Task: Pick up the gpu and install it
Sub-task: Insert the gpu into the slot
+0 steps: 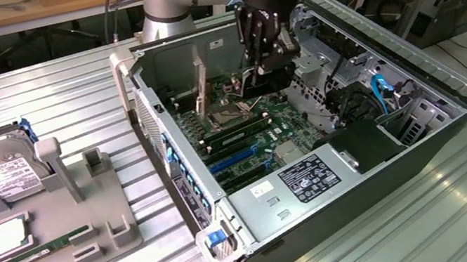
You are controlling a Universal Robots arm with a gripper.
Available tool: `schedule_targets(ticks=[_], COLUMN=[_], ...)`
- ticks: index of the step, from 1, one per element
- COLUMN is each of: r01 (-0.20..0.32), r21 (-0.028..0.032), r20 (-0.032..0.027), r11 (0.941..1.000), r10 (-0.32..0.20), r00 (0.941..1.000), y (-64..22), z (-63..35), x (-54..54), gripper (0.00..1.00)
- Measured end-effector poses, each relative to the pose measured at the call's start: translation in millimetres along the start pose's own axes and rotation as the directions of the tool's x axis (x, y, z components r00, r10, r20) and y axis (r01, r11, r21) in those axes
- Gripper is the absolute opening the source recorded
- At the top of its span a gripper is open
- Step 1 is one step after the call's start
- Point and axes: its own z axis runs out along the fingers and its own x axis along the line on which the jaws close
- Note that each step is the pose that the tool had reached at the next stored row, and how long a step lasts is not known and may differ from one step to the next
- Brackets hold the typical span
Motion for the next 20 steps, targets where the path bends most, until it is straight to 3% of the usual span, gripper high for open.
schedule_targets(ticks=[2,5,6,7,8,9,20], r01=[0.013,0.017,0.027,0.031,0.031,0.031,0.042], r21=[0.0067,0.0067,0.0065,0.0065,0.0073,0.0084,0.0083], r20=[-0.0001,0.0000,-0.0007,-0.0006,-0.0006,-0.0005,-0.0016], r11=[0.9999,0.9998,0.9996,0.9995,0.9995,0.9995,0.9991], r10=[-0.013,-0.017,-0.027,-0.031,-0.031,-0.031,-0.042], r00=[0.9999,0.9998,0.9996,0.9995,0.9995,0.9995,0.9991], y=[8.2,10.5,11.6,19.1,26.3,28.1,32.2], z=[10.1,15.4,20.7,30.0,39.5,47.3,59.8], x=[0.7,1.3,4.5,14.0,15.4,15.5,21.9], gripper=[0.26,0.26,0.26,0.26,0.26,0.26,0.26])
